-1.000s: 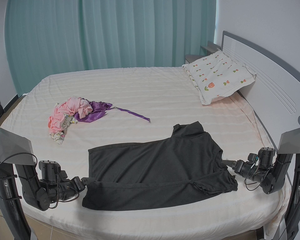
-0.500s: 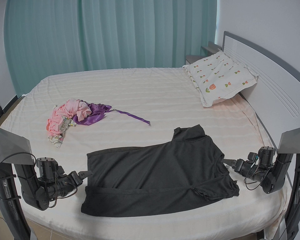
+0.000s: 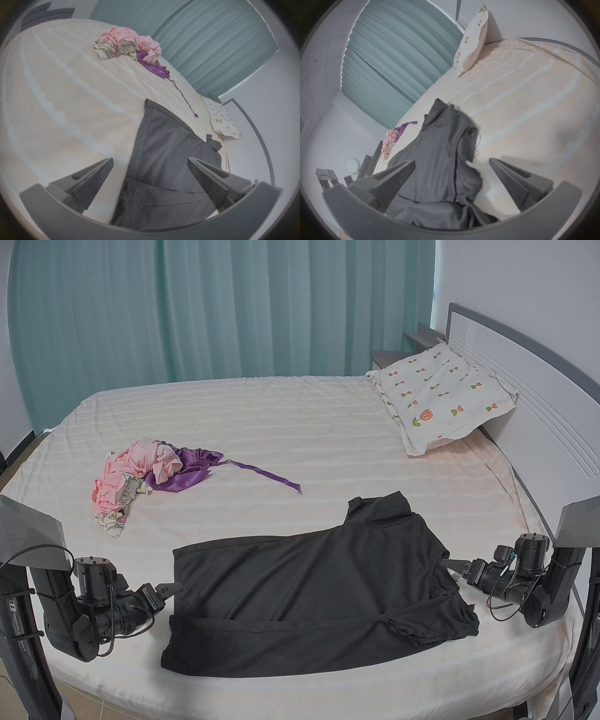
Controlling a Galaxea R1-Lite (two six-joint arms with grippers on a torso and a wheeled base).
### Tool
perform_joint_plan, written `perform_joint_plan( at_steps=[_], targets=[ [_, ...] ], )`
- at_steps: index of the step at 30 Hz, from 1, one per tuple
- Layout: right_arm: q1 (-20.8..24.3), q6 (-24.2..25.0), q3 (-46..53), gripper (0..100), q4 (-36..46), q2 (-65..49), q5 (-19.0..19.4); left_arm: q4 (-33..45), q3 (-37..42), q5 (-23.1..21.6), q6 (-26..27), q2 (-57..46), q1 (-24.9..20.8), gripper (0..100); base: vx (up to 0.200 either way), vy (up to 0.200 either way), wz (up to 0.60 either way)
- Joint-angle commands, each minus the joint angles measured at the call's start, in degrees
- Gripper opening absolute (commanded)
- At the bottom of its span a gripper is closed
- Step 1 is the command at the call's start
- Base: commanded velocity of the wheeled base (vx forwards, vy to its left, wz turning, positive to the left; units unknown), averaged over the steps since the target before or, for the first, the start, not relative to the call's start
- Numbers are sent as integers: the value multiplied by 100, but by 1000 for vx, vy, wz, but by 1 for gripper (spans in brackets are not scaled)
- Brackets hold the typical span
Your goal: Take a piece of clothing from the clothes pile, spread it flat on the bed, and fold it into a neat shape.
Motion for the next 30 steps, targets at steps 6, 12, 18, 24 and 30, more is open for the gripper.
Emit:
perform_joint_plan(
  at_steps=[6, 12, 18, 24, 30],
  targets=[
    [-4, -1, -16, 100, -4, 8, -1, -4, -1, -8, -137, -37, -14, 100, 0, -67, 0],
    [5, -1, -16, 100, -4, 8, -10, -127, -63, 1, -137, -46, -5, 100, 0, 0, 0],
    [58, 8, 10, 100, -22, 8, -10, -329, -335, 590, -155, -2, -14, 100, 0, 0, 0],
    [93, 17, 63, 100, -22, 17, -19, -197, -1118, 836, -119, 288, 13, 100, 0, 0, 0],
    [146, 17, 124, 100, -39, 17, -36, 418, -2427, 863, -67, 772, 74, 100, 0, 0, 0]
  ],
)
